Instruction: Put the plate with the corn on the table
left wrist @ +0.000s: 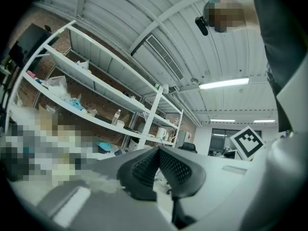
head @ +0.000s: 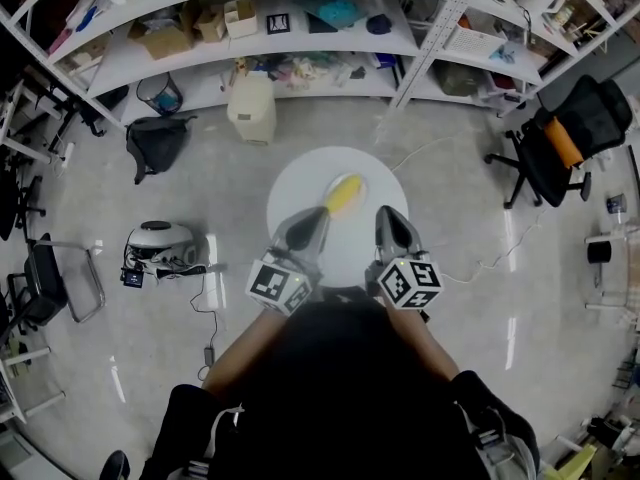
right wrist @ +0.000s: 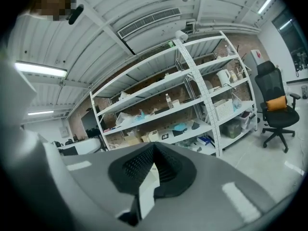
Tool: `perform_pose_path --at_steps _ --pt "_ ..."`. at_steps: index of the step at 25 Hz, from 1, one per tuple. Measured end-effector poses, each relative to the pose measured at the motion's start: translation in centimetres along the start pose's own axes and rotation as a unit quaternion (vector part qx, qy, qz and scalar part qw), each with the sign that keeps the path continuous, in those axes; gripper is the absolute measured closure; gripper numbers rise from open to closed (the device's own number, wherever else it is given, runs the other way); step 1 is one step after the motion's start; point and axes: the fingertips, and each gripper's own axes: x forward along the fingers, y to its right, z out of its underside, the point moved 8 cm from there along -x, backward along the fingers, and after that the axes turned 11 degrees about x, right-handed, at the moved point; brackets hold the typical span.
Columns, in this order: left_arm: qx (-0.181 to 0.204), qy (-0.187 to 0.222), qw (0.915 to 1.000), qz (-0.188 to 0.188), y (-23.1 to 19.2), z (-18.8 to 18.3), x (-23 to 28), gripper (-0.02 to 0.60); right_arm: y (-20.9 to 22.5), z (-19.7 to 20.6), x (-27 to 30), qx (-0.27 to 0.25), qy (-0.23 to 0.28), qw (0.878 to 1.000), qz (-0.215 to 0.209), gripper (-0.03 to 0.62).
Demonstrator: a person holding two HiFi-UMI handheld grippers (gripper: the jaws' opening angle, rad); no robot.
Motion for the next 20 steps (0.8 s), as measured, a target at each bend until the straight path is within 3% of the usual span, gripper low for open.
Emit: perform_pose_path --at_steps 20 --pt "-0.003 -0.005 1.0 0.003 1.1 0.6 0.4 0.577 0.7 0.3 -0.4 -0.003 -0.009 1.0 -0.004 0.586"
